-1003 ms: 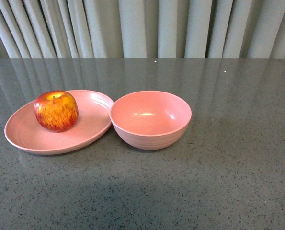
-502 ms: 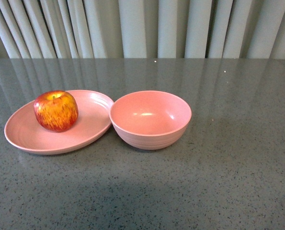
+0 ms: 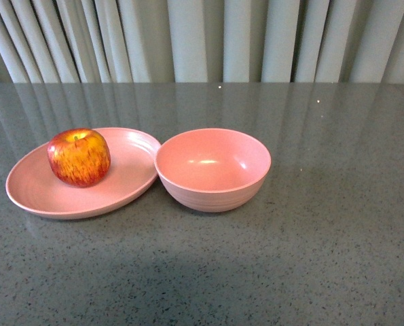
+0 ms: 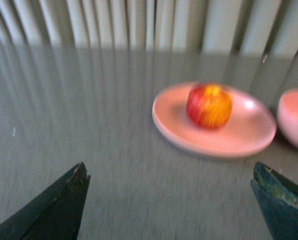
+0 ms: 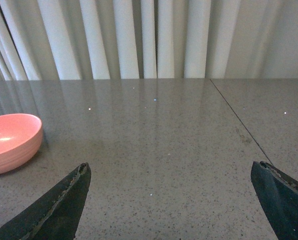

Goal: Move apple from plate to bowl

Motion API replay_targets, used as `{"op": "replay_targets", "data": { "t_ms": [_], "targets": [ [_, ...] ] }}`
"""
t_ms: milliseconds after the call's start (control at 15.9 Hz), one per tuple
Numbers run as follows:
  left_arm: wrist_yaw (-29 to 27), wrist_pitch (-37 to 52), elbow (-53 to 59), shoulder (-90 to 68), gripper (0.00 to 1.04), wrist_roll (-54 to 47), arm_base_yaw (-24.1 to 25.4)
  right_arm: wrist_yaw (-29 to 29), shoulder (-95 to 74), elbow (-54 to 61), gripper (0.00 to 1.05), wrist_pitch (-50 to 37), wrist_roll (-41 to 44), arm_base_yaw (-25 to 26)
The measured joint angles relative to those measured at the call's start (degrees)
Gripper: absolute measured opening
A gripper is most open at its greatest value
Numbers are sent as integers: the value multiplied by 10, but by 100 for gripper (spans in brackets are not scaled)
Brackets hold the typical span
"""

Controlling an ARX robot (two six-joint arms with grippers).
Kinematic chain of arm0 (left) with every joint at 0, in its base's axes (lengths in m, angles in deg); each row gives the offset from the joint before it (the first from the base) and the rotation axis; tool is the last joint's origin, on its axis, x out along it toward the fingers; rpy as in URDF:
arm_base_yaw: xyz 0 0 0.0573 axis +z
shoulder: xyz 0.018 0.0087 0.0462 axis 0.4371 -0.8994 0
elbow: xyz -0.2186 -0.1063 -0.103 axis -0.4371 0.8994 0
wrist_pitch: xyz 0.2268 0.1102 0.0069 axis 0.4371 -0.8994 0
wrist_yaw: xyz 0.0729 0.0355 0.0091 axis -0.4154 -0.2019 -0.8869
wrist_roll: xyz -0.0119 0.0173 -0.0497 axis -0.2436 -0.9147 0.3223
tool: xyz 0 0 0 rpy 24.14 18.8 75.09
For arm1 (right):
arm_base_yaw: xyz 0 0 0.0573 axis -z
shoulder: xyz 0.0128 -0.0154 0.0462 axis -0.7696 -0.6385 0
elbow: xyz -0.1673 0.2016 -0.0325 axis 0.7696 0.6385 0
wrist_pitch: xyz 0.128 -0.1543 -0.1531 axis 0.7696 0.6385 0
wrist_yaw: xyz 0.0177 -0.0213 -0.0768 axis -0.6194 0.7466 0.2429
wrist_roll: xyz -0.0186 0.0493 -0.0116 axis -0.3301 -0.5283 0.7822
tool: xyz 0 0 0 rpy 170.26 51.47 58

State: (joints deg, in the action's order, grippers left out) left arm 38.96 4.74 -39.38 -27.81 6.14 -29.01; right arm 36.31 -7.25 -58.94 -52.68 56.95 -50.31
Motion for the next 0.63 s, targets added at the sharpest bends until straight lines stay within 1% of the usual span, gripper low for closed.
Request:
{"op": "replay_targets", "data": {
  "t_ms": [63,125,251,314,376,564,627],
  "targets": [
    [-49,-53,-32,-56,98,8,-20,-1,0,0,98,0,0,0],
    [-74,-64,-40,-82,98,13,-24,-1,0,0,98,0,0,0],
    [-89,-42,-52,-92,98,17,-41,-1,0,0,98,0,0,0],
    [-84,-10,-68,-118,98,15,-52,-1,0,0,98,0,0,0],
    [-68,34,-85,-166,98,2,-61,-1,0,0,98,0,0,0],
    [-18,138,-140,-297,98,-30,-65,-1,0,0,98,0,0,0],
    [7,180,-178,-370,98,-40,-63,-1,0,0,98,0,0,0]
  ]
}}
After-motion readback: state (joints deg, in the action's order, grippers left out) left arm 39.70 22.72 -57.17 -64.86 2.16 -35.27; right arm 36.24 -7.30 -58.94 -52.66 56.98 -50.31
